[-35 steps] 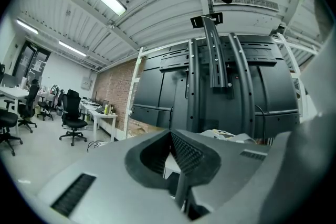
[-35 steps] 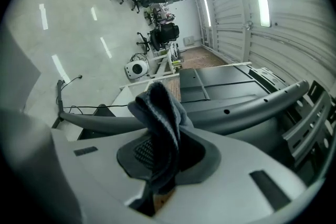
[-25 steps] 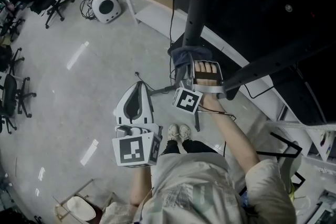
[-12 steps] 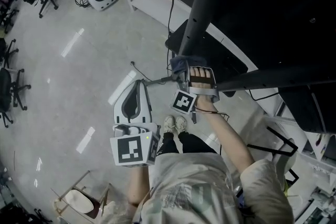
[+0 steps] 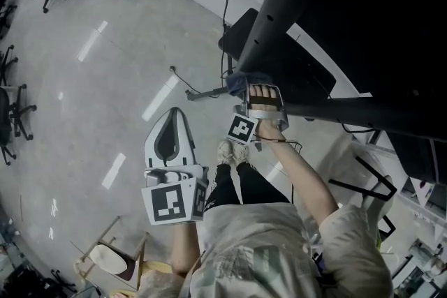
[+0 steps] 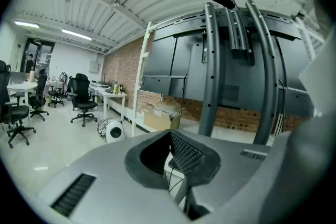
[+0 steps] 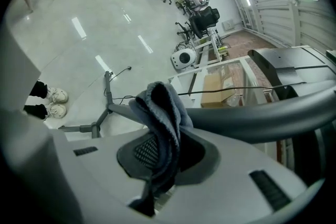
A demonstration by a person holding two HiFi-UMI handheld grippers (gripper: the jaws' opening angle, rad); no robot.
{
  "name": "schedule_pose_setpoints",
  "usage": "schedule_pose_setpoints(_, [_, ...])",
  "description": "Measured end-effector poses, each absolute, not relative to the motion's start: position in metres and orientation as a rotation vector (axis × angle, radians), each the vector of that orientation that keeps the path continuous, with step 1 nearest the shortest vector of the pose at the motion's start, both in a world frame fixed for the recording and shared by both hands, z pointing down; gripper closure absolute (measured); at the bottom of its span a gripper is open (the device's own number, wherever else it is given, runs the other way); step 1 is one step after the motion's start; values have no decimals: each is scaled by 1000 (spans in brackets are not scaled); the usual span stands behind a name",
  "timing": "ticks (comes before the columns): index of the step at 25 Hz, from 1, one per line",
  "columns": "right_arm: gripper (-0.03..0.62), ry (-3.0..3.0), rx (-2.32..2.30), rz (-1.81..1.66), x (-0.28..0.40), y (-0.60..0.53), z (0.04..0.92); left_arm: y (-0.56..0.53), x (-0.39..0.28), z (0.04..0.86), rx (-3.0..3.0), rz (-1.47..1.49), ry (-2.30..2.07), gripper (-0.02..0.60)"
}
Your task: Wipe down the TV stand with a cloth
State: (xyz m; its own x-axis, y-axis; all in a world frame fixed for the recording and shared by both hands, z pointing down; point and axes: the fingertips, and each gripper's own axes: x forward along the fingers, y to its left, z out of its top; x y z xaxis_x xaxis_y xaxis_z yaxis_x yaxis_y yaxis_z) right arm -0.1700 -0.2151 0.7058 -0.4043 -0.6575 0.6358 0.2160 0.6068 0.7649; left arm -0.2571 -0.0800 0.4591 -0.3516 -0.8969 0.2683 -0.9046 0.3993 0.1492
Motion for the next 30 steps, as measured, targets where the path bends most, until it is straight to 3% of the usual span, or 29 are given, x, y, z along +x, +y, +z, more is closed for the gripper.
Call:
schedule_pose_setpoints(15, [537, -1656, 279, -1018, -168, -223, 787, -79, -262, 500, 1496, 69, -2333, 566])
schedule_pose_setpoints(25, [537, -1557, 218, -1071, -155, -222, 789, -71, -264, 494, 1491, 43, -2349, 566])
schedule_pose_setpoints(30, [537, -1710, 321, -969, -159, -214, 738, -72, -260, 478, 1537, 17, -2361, 566])
